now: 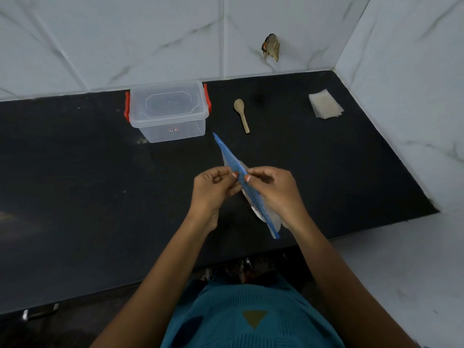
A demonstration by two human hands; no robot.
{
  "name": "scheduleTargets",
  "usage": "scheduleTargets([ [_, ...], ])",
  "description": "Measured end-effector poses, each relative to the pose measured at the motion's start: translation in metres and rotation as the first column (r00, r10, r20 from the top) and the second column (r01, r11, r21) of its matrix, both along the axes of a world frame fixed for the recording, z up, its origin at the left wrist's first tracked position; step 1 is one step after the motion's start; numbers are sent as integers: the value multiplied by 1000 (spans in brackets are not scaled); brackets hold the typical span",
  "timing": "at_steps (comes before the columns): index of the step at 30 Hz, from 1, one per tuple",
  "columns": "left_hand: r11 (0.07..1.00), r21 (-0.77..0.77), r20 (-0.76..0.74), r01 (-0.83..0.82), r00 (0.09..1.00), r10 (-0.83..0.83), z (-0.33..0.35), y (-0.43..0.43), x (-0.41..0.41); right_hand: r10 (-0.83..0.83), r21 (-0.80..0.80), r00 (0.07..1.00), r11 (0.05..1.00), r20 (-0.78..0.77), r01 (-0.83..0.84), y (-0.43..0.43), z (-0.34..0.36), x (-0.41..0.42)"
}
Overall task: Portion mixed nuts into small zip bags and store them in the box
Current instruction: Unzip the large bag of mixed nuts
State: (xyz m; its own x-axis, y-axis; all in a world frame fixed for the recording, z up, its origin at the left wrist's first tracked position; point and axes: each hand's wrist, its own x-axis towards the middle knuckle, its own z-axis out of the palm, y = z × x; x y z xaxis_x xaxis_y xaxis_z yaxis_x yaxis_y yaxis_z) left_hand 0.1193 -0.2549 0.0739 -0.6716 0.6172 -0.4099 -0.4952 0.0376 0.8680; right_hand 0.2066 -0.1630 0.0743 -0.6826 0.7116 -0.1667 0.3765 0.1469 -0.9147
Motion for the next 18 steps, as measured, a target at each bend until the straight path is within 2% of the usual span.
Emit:
scheduleTargets([
  [6,1000,-17,-1,5,1000,-5,-2,2,5,-9,145,1000,989,14,7,-5,0,-2],
  [10,999,-43,-35,2,999,-3,-6,3,6,49,134,997,989,53,-56,-6,3,-3],
  [13,999,-45,-62,-13,998,10,-9,2,5,18,143,998,989,64,-27,-6,3,-2],
  [18,999,-31,-130,-8,991,4,-5,5,7,-10,344,982,937,190,-57,-10,6,1],
])
